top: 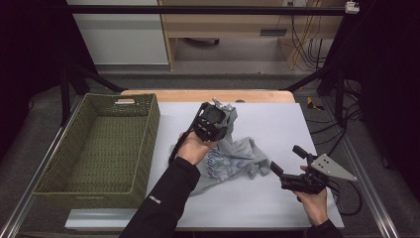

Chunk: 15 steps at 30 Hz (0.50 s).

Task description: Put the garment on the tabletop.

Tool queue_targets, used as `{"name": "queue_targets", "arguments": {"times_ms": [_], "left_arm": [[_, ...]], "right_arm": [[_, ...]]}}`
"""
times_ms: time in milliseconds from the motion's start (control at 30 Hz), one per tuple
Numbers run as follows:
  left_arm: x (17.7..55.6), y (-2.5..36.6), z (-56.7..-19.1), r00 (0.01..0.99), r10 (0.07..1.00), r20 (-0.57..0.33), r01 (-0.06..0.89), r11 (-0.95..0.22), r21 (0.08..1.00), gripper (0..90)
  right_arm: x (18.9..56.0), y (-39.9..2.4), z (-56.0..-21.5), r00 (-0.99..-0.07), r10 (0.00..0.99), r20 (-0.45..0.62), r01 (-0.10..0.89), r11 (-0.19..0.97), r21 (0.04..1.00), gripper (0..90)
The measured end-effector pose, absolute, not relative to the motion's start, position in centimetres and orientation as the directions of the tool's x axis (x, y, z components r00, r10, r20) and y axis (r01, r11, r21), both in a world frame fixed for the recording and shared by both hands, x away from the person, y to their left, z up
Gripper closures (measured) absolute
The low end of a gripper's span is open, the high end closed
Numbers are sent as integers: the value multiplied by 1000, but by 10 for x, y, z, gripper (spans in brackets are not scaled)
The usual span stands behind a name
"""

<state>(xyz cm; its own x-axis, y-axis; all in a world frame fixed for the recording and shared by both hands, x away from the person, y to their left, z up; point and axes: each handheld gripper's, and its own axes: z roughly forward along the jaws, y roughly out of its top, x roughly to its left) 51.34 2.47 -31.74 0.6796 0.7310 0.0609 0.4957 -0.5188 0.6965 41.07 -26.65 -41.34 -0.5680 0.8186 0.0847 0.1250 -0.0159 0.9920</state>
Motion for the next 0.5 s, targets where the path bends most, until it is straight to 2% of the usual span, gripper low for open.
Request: {"name": "queue_targets", "arguments": {"times_ms": [333, 433, 500], "left_arm": [[506, 34, -354, 690, 723, 39, 482, -499, 720, 778], [503, 37, -360, 701, 713, 24, 476, -492, 729, 710], [501, 39, -364, 698, 716, 15, 471, -474, 744, 598]], "right_arm": [[411, -261, -416, -559, 823, 97, 147, -17, 989, 5], [411, -258, -418, -565, 819, 100, 147, -19, 989, 5], [412, -257, -419, -567, 819, 89, 145, -7, 989, 5]]}}
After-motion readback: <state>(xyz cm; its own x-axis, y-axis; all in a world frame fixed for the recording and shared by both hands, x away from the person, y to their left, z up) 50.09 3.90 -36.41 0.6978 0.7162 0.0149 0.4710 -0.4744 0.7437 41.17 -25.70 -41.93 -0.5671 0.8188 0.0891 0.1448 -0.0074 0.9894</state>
